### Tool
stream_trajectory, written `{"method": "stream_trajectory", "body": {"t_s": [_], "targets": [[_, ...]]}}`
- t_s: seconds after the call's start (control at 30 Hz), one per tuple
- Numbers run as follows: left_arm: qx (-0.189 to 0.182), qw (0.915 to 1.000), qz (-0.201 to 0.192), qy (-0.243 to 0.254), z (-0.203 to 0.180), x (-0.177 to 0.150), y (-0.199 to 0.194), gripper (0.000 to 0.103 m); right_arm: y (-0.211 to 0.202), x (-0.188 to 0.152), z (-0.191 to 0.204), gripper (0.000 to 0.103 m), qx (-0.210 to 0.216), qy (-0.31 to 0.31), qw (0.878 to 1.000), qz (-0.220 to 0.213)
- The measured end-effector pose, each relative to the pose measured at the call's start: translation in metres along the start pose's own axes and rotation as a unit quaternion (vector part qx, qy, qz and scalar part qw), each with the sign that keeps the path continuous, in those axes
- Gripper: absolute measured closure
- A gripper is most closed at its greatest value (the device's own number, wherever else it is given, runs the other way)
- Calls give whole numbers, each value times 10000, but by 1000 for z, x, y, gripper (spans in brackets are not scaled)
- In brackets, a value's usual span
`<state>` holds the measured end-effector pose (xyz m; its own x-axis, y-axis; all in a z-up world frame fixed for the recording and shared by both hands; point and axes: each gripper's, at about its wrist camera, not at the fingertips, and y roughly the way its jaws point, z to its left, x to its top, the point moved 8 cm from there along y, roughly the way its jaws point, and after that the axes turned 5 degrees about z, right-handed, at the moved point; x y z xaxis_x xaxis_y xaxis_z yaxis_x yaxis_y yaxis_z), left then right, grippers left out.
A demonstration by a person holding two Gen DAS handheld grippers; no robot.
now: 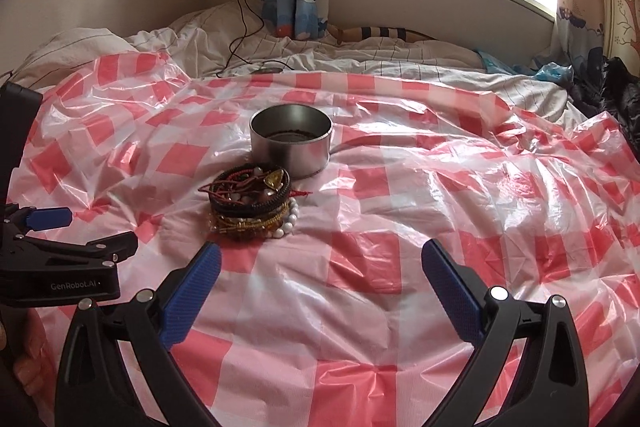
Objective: Organize jewelry
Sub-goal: 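Move the right tool toward the jewelry pile beside the tin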
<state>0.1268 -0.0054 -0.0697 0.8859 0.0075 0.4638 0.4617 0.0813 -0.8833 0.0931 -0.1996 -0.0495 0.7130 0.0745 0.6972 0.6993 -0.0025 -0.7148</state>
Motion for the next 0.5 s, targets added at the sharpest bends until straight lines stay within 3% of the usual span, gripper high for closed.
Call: {"method": "stream_trajectory", "body": {"t_s": [0.13,0.3,0.5], "targets": [[0,9999,-135,-71,0,6,-4,7,4,-4,-5,7,92,176,9997,164],[-132,9999,48,-48,-5,2,4,7,5,-5,-3,7,327,217,9991,166],[-104,9999,17,-52,-5,3,4,7,8,-7,-1,7,316,174,9991,220]]}}
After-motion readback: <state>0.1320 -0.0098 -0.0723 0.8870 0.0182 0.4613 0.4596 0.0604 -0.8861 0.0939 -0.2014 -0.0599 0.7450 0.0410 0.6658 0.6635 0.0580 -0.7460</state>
